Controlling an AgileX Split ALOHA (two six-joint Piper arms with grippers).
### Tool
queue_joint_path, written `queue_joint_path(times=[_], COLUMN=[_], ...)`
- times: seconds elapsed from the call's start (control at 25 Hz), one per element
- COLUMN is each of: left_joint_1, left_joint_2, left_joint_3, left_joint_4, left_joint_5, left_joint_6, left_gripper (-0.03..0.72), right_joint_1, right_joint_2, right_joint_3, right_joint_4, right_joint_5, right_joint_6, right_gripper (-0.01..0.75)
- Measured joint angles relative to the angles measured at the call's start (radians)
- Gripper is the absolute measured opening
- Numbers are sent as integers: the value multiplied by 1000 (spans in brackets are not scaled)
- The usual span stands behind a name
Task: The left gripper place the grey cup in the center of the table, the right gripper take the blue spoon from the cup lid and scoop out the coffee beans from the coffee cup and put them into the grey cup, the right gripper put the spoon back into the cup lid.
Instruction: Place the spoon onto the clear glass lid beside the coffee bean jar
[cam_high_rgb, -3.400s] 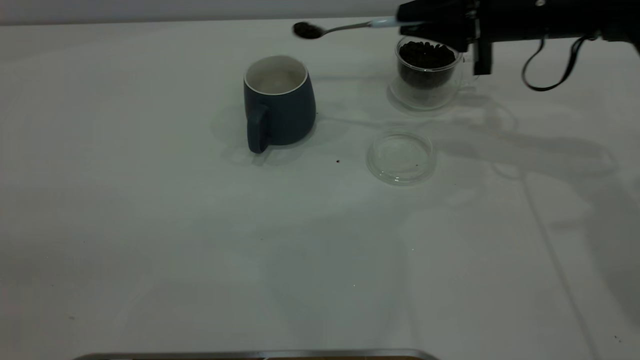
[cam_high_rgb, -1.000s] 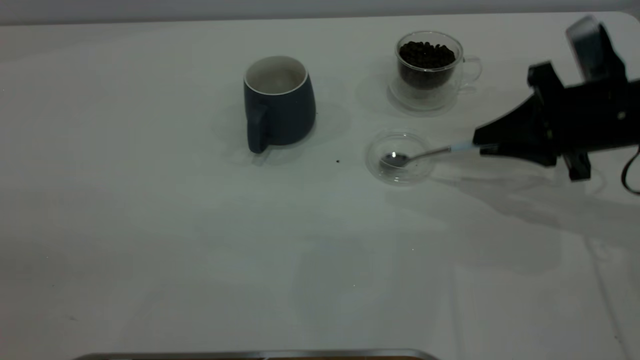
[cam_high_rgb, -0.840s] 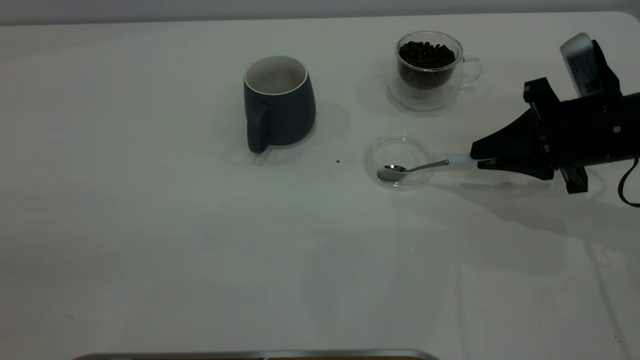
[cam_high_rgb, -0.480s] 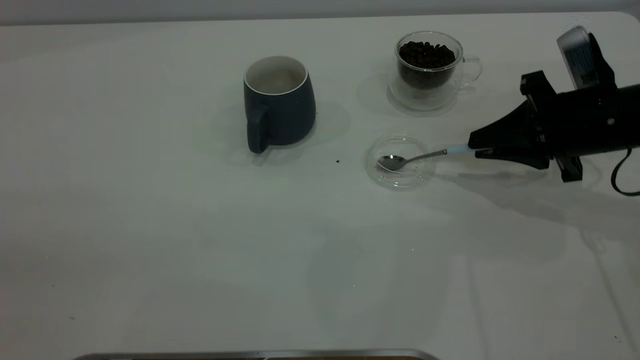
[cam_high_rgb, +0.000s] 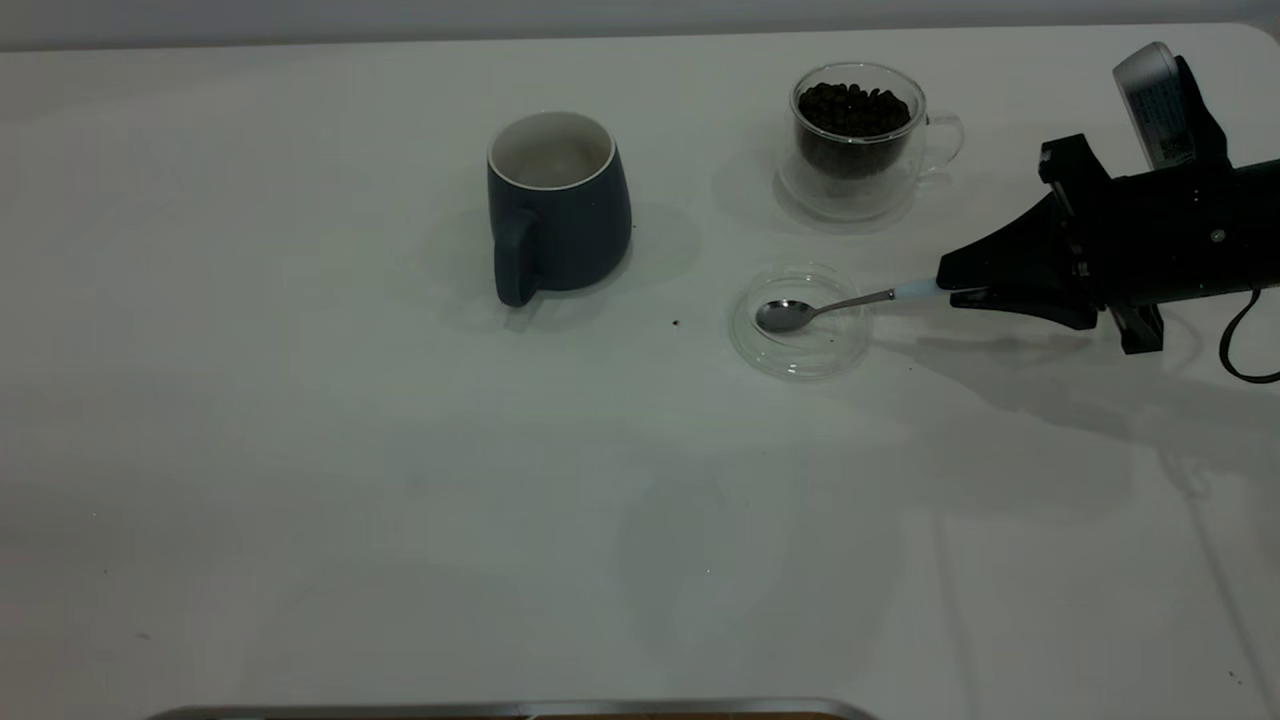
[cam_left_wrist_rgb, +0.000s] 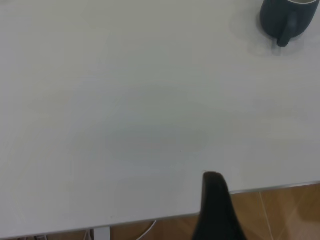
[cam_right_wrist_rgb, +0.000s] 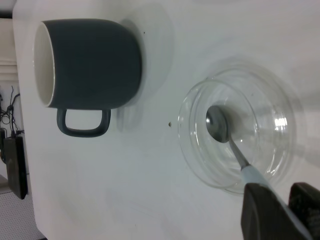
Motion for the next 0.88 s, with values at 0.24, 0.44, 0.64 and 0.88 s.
queue_joint_path(times=[0.24,0.44,0.64,0.88], left_joint_1=[0,0,0,0], left_joint_2=[0,0,0,0], left_joint_3=[0,0,0,0], left_joint_4=[0,0,0,0], left_joint_5=[0,0,0,0], left_joint_6=[0,0,0,0], left_gripper=[588,588,588,588], right_joint_1=[0,13,25,41], right_joint_2=[0,0,4,5], right_joint_3=[0,0,-23,-49], right_joint_4=[0,0,0,0], right_joint_5=[1,3,-1,-22], right_joint_6=[-13,-31,-45,-45], right_gripper=[111,115,117,130])
